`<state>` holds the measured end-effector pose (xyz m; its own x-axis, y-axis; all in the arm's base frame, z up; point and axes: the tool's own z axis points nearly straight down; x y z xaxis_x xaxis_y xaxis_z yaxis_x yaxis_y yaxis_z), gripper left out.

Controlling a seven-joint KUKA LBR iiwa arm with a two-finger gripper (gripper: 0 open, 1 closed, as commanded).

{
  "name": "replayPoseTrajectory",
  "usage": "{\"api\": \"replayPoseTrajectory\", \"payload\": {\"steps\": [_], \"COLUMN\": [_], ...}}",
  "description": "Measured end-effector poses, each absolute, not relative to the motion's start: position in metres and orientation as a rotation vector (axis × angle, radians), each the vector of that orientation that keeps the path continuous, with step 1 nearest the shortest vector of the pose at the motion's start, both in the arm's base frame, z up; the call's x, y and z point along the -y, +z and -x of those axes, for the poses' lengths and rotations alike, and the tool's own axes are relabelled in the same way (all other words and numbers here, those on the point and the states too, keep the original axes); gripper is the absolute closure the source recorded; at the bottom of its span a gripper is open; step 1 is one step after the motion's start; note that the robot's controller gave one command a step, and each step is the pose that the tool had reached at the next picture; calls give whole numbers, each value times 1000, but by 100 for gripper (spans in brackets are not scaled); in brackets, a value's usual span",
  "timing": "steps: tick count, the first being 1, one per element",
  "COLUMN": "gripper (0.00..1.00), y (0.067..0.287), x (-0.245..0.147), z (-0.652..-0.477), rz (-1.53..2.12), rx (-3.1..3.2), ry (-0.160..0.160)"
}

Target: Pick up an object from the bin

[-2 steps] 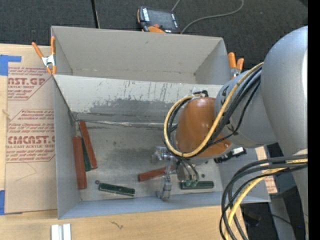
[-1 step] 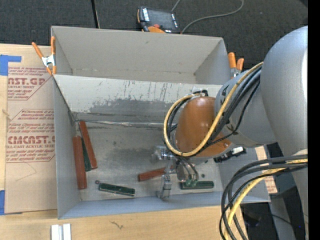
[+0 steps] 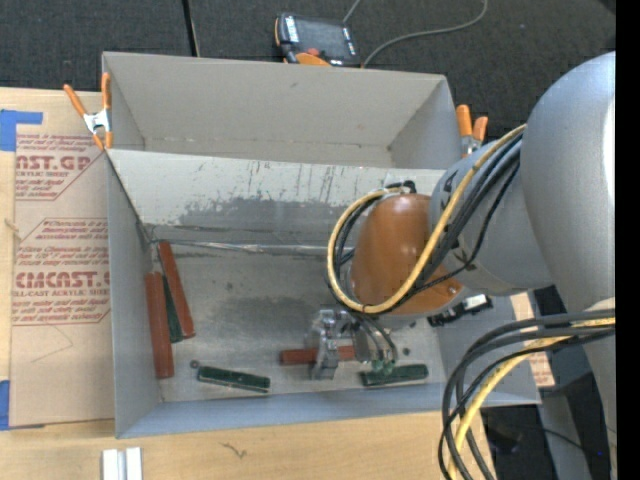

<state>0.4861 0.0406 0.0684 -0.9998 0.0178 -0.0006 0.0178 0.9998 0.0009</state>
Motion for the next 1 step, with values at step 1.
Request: {"api": "replayPoseTrajectory", "payload": {"steps": [1], "gripper": [100], "y": [91], "x": [-41], "z": [-486], "rz": [-28], "rx": [-3140], "ry": [2]}}
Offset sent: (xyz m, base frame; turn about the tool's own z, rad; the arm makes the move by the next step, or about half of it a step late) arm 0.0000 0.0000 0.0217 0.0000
